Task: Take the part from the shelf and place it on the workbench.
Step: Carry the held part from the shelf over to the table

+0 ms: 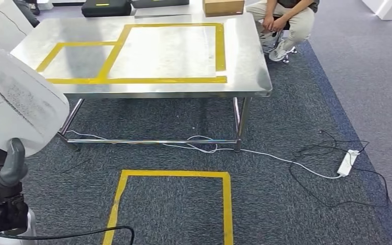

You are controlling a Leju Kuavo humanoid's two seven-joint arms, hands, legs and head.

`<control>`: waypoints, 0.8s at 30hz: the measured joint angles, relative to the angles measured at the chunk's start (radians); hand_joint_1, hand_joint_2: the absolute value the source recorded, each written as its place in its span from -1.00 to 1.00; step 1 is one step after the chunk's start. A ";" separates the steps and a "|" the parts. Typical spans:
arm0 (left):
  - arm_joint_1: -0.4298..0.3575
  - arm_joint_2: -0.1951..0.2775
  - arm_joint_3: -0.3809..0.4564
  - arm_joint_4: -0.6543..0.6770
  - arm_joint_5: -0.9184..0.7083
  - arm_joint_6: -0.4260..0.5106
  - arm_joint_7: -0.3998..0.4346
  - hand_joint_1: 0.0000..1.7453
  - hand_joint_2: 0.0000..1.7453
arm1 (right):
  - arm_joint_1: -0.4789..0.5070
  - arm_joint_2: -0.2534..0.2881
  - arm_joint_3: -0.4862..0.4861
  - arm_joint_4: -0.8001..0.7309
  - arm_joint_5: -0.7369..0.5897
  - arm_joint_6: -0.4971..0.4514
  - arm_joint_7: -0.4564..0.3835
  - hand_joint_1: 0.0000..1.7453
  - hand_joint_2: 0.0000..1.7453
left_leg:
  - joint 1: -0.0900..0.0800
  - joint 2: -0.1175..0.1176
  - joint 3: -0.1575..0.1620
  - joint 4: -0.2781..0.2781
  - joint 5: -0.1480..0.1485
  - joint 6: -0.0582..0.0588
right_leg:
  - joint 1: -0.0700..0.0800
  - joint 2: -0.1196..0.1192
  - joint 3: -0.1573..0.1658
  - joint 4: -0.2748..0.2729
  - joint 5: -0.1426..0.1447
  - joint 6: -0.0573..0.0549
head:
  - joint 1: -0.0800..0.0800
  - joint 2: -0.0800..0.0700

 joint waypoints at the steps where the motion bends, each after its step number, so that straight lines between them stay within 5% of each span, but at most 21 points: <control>1: 0.000 0.000 0.000 0.000 0.003 -0.001 0.000 1.00 1.00 | 0.001 0.001 0.000 0.000 -0.002 0.001 0.000 -1.00 -1.00 | -0.002 0.004 -0.040 0.068 -0.023 0.001 | 0.002 -0.002 0.008 -0.002 -0.005 -0.006 | -0.002 0.000; 3: 0.001 0.000 0.002 0.001 0.008 -0.002 0.001 1.00 1.00 | 0.002 0.001 0.000 0.000 -0.006 0.003 -0.001 -1.00 -1.00 | -0.006 0.005 -0.137 0.210 -0.057 0.005 | 0.006 -0.004 0.025 -0.005 -0.019 -0.012 | -0.004 0.000; 5: 0.002 0.000 0.004 0.001 0.015 -0.006 0.001 1.00 1.00 | 0.004 0.001 -0.001 0.000 -0.007 0.005 -0.004 -1.00 -1.00 | -0.010 0.005 -0.187 0.240 -0.016 0.014 | 0.009 -0.004 0.050 -0.007 -0.040 -0.012 | -0.004 0.000; 7: 0.002 0.000 0.006 0.001 0.023 -0.012 0.001 1.00 1.00 | 0.007 0.001 -0.001 0.000 -0.007 0.008 -0.009 -1.00 -1.00 | -0.016 0.007 -0.168 0.133 0.091 0.029 | 0.010 -0.003 0.082 -0.010 -0.066 -0.008 | -0.005 0.000; 9: 0.002 0.000 0.006 0.001 0.030 -0.017 0.001 1.00 1.00 | 0.006 0.001 -0.001 0.000 -0.007 0.011 -0.012 -1.00 -1.00 | -0.026 0.013 -0.131 0.019 0.150 0.039 | 0.015 -0.003 0.107 -0.015 -0.092 0.002 | -0.007 0.000; 13: 0.001 -0.001 0.011 0.002 0.037 -0.020 0.002 1.00 1.00 | 0.002 0.001 -0.001 -0.001 -0.007 0.015 -0.013 -1.00 -1.00 | -0.028 0.012 -0.100 -0.032 0.118 0.048 | 0.018 -0.009 0.136 -0.022 -0.095 0.026 | -0.003 0.000; 16: 0.001 -0.003 0.016 0.002 0.041 -0.021 0.002 1.00 1.00 | -0.003 0.001 -0.001 0.000 -0.007 0.016 -0.013 -1.00 -1.00 | -0.024 0.008 -0.068 -0.037 0.091 0.064 | 0.018 -0.010 0.051 0.130 -0.098 0.037 | -0.001 0.000; 18: 0.002 -0.003 0.018 0.003 0.043 -0.021 0.002 1.00 1.00 | 0.001 0.001 -0.001 0.000 -0.007 0.016 -0.012 -1.00 -1.00 | -0.025 0.006 -0.041 -0.038 0.068 0.070 | 0.020 -0.009 -0.032 0.241 -0.163 0.039 | 0.000 0.000; 20: 0.002 -0.003 0.020 0.003 0.045 -0.021 0.002 1.00 1.00 | 0.006 0.001 -0.002 0.000 -0.007 0.016 -0.012 -1.00 -1.00 | -0.027 0.001 -0.010 -0.038 0.043 0.072 | 0.024 -0.009 -0.081 0.257 -0.207 0.035 | 0.001 0.000; 21: 0.002 -0.003 0.020 0.003 0.045 -0.021 0.002 1.00 1.00 | 0.007 0.001 -0.002 0.000 -0.007 0.016 -0.011 -1.00 -1.00 | -0.027 -0.002 0.007 -0.038 0.031 0.072 | 0.027 -0.009 -0.090 0.225 -0.190 0.031 | 0.001 0.000; 22: 0.002 -0.003 0.020 0.003 0.045 -0.021 0.003 1.00 1.00 | 0.008 0.001 -0.004 0.000 -0.007 0.016 -0.011 -1.00 -1.00 | -0.028 -0.003 0.023 -0.039 0.019 0.070 | 0.030 -0.009 -0.092 0.172 -0.139 0.025 | 0.001 0.000; 24: 0.002 -0.003 0.021 0.005 0.048 -0.022 0.003 1.00 1.00 | 0.011 0.001 -0.007 0.000 -0.007 0.016 -0.011 -1.00 -1.00 | -0.030 -0.006 0.048 -0.038 -0.002 0.064 | 0.037 -0.008 -0.095 0.061 -0.006 0.010 | 0.002 0.000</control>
